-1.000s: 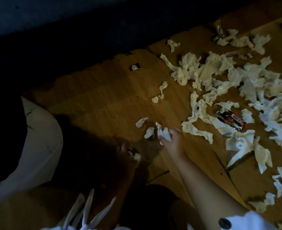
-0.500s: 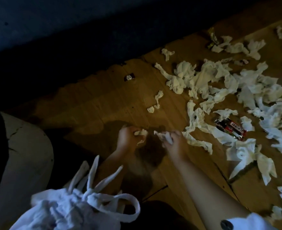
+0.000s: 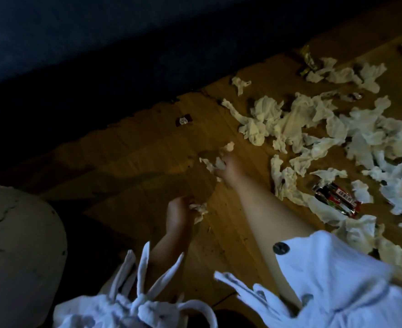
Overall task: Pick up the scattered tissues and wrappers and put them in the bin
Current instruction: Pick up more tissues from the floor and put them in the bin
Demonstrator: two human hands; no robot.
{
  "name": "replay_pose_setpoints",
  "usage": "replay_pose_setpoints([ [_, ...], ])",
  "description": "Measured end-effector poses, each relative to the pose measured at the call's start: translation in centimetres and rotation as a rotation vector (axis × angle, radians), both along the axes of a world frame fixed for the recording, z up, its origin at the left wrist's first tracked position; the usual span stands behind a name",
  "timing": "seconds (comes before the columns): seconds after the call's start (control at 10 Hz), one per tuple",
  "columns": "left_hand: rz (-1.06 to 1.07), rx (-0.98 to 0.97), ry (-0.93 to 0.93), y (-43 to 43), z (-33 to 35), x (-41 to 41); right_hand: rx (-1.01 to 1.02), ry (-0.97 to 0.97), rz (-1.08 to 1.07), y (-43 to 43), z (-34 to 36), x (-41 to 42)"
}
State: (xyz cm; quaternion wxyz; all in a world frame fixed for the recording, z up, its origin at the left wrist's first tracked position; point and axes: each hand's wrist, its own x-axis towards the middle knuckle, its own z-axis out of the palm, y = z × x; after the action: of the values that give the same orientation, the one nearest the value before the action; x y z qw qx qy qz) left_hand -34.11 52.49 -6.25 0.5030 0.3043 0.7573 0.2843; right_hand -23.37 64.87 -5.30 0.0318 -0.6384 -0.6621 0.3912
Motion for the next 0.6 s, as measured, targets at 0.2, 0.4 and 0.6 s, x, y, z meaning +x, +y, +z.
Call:
replay_pose_setpoints([
  [0.2,-0.002,-0.04,-0.004,0.1,1.0,0.2,0.012,-0.002,-0.001,-5.4,-0.1,3.1],
  [0.4,-0.033,-0.161,-0.046,-1.2,5.2,-0.2,-0.108,0.052,-0.241,-10.2,2.2,5.9],
  [0.6,0.252,-0.062,-0.291,-4.2,12.8,-2.4,-0.201,0.481,-0.629,-12.5,8.5,5.9],
])
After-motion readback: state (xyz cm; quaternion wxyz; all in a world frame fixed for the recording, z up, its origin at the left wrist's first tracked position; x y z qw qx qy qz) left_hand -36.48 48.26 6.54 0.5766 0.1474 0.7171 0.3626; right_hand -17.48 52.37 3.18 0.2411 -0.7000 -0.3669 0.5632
